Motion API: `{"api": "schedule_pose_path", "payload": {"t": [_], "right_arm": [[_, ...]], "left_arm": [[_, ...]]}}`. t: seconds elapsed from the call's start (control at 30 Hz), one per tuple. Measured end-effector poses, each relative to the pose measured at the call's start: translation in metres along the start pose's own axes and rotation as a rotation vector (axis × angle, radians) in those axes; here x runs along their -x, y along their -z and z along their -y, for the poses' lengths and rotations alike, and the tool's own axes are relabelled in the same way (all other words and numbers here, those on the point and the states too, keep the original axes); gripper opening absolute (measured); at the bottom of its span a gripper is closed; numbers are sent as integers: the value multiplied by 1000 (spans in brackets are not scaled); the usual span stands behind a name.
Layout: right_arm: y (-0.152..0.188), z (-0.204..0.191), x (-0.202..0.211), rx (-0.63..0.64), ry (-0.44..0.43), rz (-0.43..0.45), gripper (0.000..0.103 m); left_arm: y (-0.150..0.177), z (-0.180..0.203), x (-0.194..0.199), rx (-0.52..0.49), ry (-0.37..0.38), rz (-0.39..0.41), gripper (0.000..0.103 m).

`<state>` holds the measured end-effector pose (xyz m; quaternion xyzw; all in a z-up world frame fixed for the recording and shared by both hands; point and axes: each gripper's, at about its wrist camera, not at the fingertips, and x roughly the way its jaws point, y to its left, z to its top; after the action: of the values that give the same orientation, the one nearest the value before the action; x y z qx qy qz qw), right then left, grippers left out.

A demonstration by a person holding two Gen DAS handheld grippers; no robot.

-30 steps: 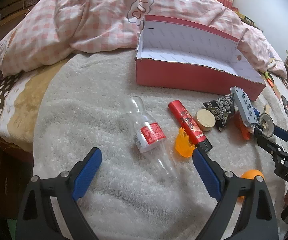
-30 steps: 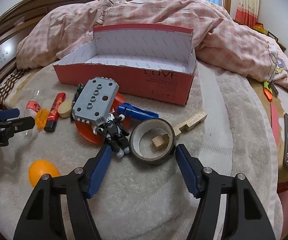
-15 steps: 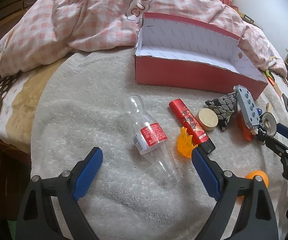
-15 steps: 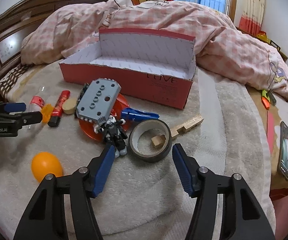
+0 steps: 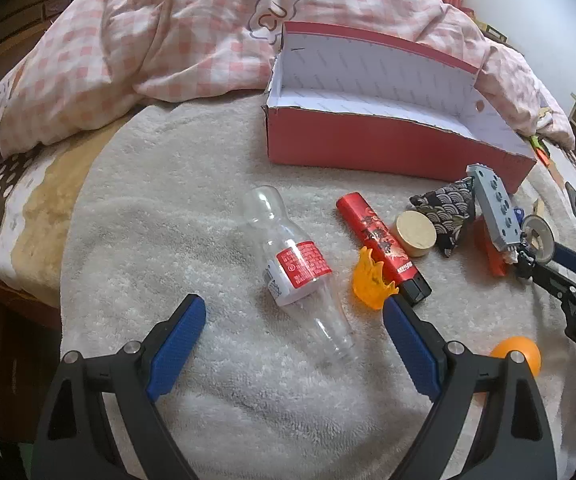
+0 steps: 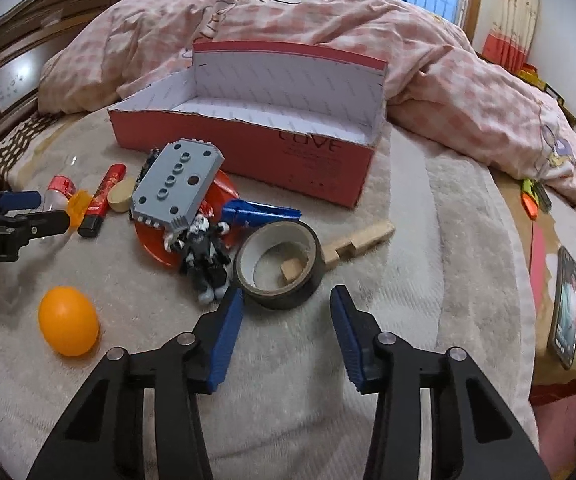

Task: Organize objects
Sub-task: 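Reach the left gripper to the clear bottle while the right gripper approaches the black tape roll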

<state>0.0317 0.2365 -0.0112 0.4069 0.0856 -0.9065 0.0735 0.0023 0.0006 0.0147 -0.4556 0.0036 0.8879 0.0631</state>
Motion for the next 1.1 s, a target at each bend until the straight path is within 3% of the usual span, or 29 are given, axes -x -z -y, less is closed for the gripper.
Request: {"api": "schedule_pose_path", "payload": {"t": [0.3, 0.57, 0.6, 0.67, 0.9, 1.0, 1.1], "right_arm": [[-10, -5, -14, 47, 31, -3, 46], [-7, -2, 2, -9, 4, 30, 46], [-6, -2, 6, -11, -1, 35, 45], [-1, -5, 18, -22, -36, 36, 33], [19, -11, 20, -45, -85, -30, 32], [20, -10, 20, -60, -87, -34, 36], [16, -10, 21, -40, -59, -19, 49]], "left_arm": [[-1, 1, -5, -19, -16, -8, 91], [-1, 2, -6, -27, -19, -4, 91], [-1, 2, -5, -27, -18, -4, 90], [-1, 2, -5, -27, -20, -3, 89], [-1, -3, -7, -19, -29, -4, 80], [-2, -4, -8, -26, -29, -4, 78], [-2, -4, -9, -29, -31, -5, 78]]}}
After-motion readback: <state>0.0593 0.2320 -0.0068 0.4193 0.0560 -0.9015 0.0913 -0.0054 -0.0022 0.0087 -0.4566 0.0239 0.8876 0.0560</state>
